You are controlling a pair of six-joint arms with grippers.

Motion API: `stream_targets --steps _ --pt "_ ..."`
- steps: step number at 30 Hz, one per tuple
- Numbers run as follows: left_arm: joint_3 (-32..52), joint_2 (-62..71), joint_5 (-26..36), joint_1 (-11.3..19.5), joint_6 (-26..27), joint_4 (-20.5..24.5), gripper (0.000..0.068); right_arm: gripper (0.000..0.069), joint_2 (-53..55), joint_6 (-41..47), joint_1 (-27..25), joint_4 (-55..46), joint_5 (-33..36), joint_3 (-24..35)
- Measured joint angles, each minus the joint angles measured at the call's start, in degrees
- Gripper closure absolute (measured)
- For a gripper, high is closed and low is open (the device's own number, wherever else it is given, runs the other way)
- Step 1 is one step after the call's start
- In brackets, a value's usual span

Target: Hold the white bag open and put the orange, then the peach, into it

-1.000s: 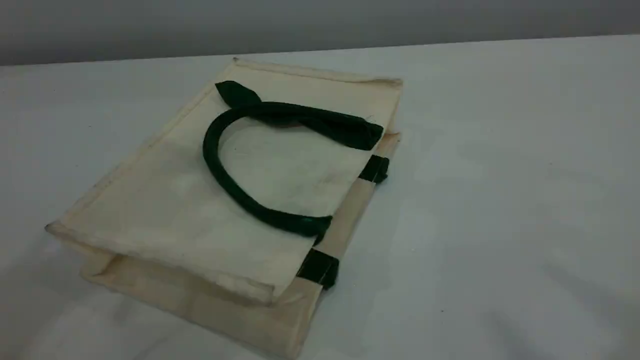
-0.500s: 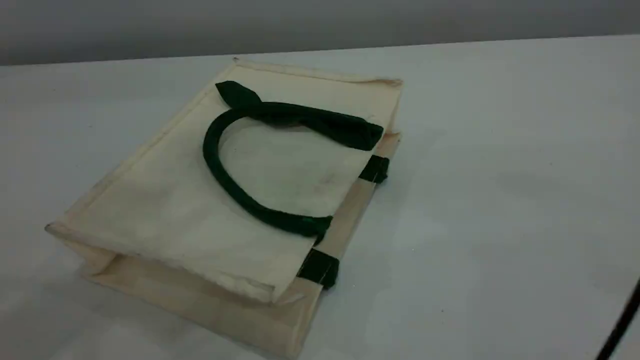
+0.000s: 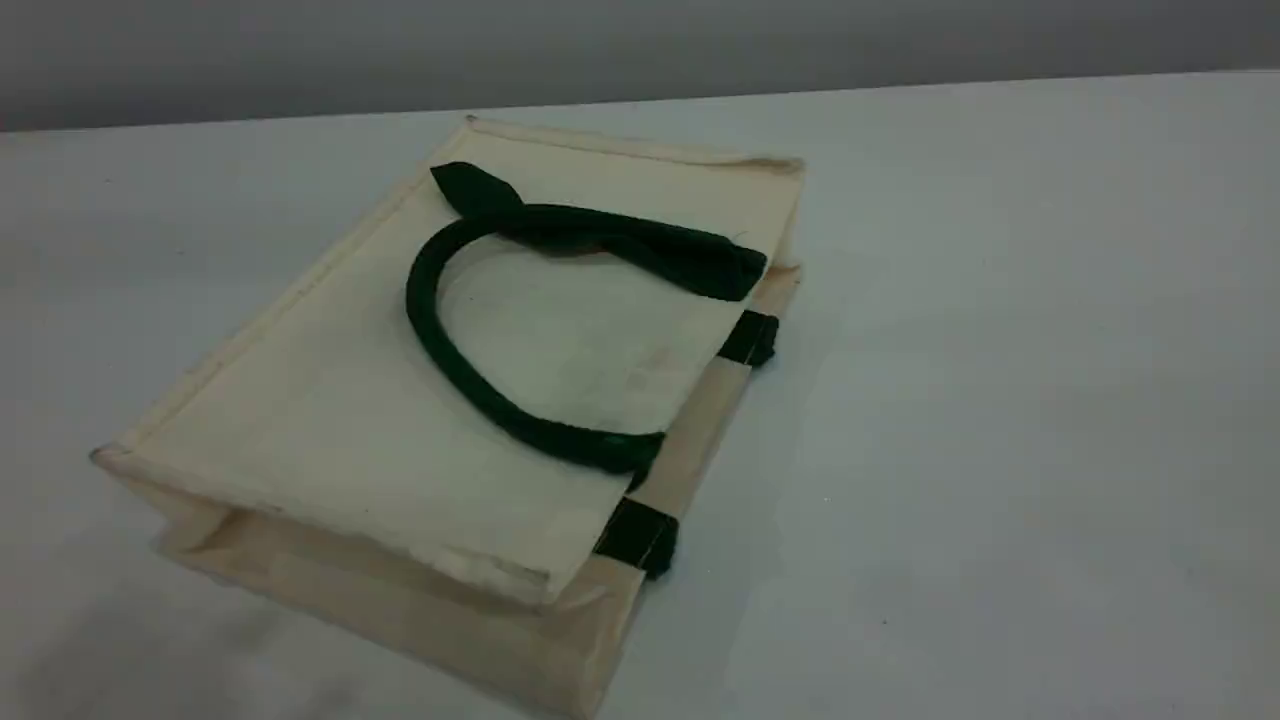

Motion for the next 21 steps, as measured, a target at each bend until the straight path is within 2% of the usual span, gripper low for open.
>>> stream_targets --steps 4,7,10,13,18,21 --pt "6.5 -8.3 0.0 0.0 -0.2 0.0 0.0252 0.0114 -7.2 2.5 0.0 -6.8 1.8 0.0" --pt "11.8 -15.2 0.0 0.0 -2.3 0.9 0.0252 0.0114 -11.7 2.5 0.0 -7.3 1.8 0.0" --pt "17.8 -22.2 -0.5 0.0 -5.8 4.6 0.0252 0.0114 -14.2 2.5 0.0 -3.6 1.8 0.0" --pt "23.8 -29.7 -3.5 0.0 -9.6 9.3 0.0252 0.0114 -14.5 2.9 0.0 1.5 1.8 0.0" --pt "33.5 -40.1 -4.9 0.0 -14.9 17.2 0.0252 0.0114 -14.5 3.5 0.0 2.1 1.7 1.7" --pt "38.1 -45.3 -6.3 0.0 -15.5 20.0 0.0252 0.0114 -14.5 3.5 0.0 2.1 1.5 5.1"
